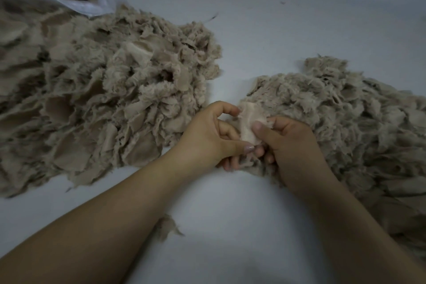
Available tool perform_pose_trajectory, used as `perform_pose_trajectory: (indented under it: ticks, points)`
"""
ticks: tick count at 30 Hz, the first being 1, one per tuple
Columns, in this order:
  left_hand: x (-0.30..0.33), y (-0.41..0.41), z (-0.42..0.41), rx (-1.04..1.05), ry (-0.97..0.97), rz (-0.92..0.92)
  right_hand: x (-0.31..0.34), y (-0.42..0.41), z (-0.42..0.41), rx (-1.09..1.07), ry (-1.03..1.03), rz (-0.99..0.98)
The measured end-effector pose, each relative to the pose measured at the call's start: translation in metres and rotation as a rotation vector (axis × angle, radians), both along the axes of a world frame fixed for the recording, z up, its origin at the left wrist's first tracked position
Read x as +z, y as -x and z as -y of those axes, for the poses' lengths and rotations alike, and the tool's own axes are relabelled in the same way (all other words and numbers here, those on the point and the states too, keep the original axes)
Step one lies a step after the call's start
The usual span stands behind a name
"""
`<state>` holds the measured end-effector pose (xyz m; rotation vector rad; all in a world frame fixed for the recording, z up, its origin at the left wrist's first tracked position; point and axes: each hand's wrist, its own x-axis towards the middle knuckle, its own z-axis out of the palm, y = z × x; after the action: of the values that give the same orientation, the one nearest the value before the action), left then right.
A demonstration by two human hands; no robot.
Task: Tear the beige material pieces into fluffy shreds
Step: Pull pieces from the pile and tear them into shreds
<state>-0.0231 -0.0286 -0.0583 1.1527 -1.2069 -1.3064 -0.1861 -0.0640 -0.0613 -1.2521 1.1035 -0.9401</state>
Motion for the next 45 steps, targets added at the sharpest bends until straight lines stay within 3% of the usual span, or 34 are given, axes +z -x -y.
perform_pose_trajectory:
  ticks: [5,12,14,18,20,25,28,31,33,34,36,38,41,43,45]
  points:
    - [0.004,-0.014,-0.012,-0.196,-0.077,-0.062,0.001,0.0,0.002,-0.036,-0.027,-0.004]
    - [0.003,0.0,-0.01,-0.096,-0.133,0.158,0.001,-0.002,-0.003,-0.032,0.059,-0.032]
    - [0.003,-0.008,-0.012,-0.22,-0.12,0.217,0.0,-0.002,-0.002,-0.04,0.053,-0.027]
    - [0.015,-0.024,-0.019,-0.674,-0.119,0.394,0.001,0.002,0.0,-0.021,0.054,-0.027]
    - [0.016,-0.023,-0.021,-0.706,-0.123,0.433,0.001,0.003,0.001,-0.002,0.045,-0.025]
    - [0.005,-0.011,-0.006,-0.069,-0.122,0.218,0.004,0.002,-0.001,0.058,0.015,0.068]
    - [-0.001,-0.001,-0.002,0.026,-0.1,0.068,0.004,0.003,-0.002,0.082,0.035,0.046]
    - [0.008,-0.003,0.005,0.266,0.021,-0.446,0.005,0.003,0.0,0.016,-0.014,0.131]
    - [0.013,-0.005,0.01,0.376,0.111,-0.609,0.006,0.003,0.003,-0.019,-0.063,0.185]
    - [0.012,-0.005,0.011,0.416,0.124,-0.53,0.005,0.003,0.004,-0.022,-0.069,0.19]
    - [0.001,-0.002,0.01,0.432,0.145,-0.06,0.005,0.002,0.004,-0.014,-0.064,0.184]
    - [-0.008,0.001,0.007,0.277,0.194,0.435,0.003,0.002,0.005,-0.008,-0.068,0.192]
    - [-0.011,-0.002,0.005,0.058,0.289,0.923,0.003,0.002,0.004,-0.017,-0.082,0.219]
    - [-0.01,-0.003,0.003,-0.019,0.321,1.007,0.003,0.001,0.004,-0.032,-0.085,0.231]
    - [-0.009,-0.001,0.002,0.0,0.37,0.918,0.001,0.0,0.004,-0.046,-0.089,0.214]
